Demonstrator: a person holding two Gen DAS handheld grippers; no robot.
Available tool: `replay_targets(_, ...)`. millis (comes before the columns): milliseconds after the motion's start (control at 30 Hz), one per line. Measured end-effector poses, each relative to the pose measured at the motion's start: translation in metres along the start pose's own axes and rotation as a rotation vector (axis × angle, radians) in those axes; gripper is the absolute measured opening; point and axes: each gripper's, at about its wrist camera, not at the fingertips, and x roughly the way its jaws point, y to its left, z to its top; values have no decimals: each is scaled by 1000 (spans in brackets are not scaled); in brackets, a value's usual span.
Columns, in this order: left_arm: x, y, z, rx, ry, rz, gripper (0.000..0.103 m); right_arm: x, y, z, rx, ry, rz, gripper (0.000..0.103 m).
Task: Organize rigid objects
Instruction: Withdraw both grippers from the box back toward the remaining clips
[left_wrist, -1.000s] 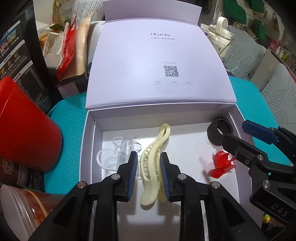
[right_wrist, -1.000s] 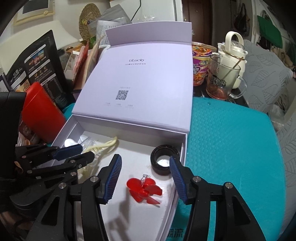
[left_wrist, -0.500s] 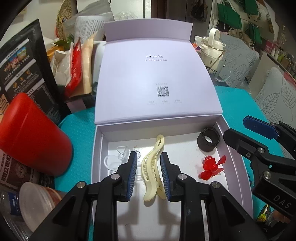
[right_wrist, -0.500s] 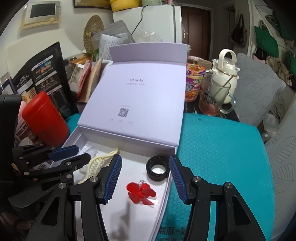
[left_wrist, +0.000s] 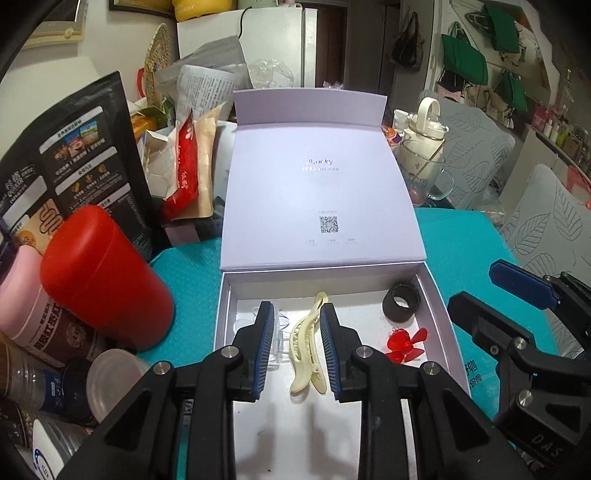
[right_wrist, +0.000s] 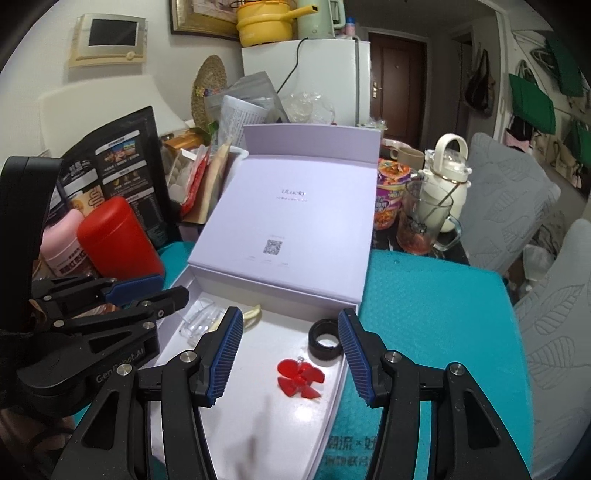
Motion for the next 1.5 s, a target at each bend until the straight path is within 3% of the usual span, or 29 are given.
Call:
replay_targets(700,-121,-12,-36,28,-156,4,26,-132,28,-39,-59,-154,-43,58)
replay_targets(733,-126,-13,-40,29,-160,-2,30,-137,28,-42,-59,-159,-44,59)
replay_targets(800,-133,-15,-46,30,-168,-15,52,-146,29,-48,-56,-164,-52,59)
replay_targets(833,-137,-16,-50,31,-179,-22,79,-152,29,-52,-56,-168,-57,61)
replay_targets(867,-140,-17,-54,30,-192,-23,95,-158,30,-56,-59,-172,-63,62)
replay_targets(900,-146,-18,-58,30,-212,-18,99,-162,31,-60,-62,-176,-68,63)
replay_targets(1167,-168,-25,-85,52,-225,-13,99,-187,33,-86,-63,-193,-95,66)
replay_targets(1500,-180,-33,-123,73,-248,-71,99,-201,34,-127,-54,-181,-113,69)
